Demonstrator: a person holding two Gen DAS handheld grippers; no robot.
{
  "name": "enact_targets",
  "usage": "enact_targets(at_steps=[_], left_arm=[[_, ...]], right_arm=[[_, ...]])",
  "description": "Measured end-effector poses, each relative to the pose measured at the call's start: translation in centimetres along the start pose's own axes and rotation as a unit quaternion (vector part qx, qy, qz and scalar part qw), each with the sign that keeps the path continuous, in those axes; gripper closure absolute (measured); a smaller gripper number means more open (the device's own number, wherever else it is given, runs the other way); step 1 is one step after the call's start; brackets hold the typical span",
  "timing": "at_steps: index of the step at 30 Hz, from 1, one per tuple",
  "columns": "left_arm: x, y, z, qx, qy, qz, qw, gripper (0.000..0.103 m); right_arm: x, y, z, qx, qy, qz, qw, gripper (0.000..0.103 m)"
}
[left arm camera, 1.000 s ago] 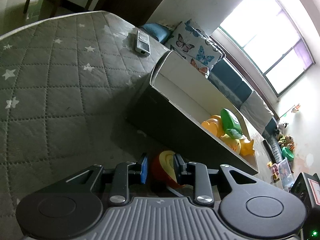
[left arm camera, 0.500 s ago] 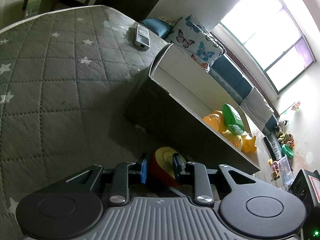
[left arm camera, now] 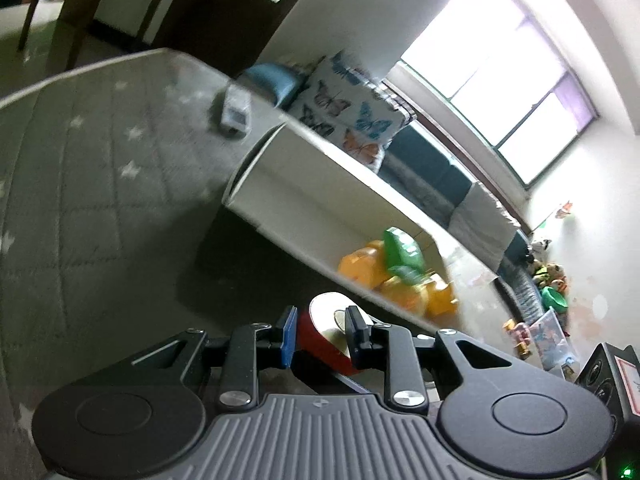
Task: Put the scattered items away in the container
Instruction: 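Close the left gripper on the apple slice toy and lift it, then carry the apple slice toy over the box and release it inside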
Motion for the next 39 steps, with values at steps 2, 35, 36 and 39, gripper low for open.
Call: enact_targets(at_steps=[2,35,36,39], left_arm=[[0.8,0.9,-0.2,-0.008,0.010,0.007,0.9999,0.076],[6.9,2.4,10.3,0.032,-0.042,0.014,0.9985,0.075],[6.9,2.4,10.3,0.034,-0.043,0.015,0.9984,0.075],[6.9,2.5,10.3,0.034,-0.043,0.017,0.9984,0.075]], right_arm=[[0.7,0.4,-0.8,-0.011,0.014,-0.004,1.000,0.046],[3.9,8.6,6.9,0.000,-0.092,0.009,0.996,0.045],[3.9,8.5,6.9,0.000,-0.093,0.008,0.996,0.045],[4.0,8.6,6.8,0.001,-0.092,0.011,0.996,0.045]])
Point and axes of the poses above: each gripper's, at about its wrist camera, not at the fingertips, and z roughly the way its jaws point, y to its right, x to its top, the point moved 3 cm from there along z, roughly the way its jaws point, and after that the axes turned 10 degrees about x, right-handed, at the moved point
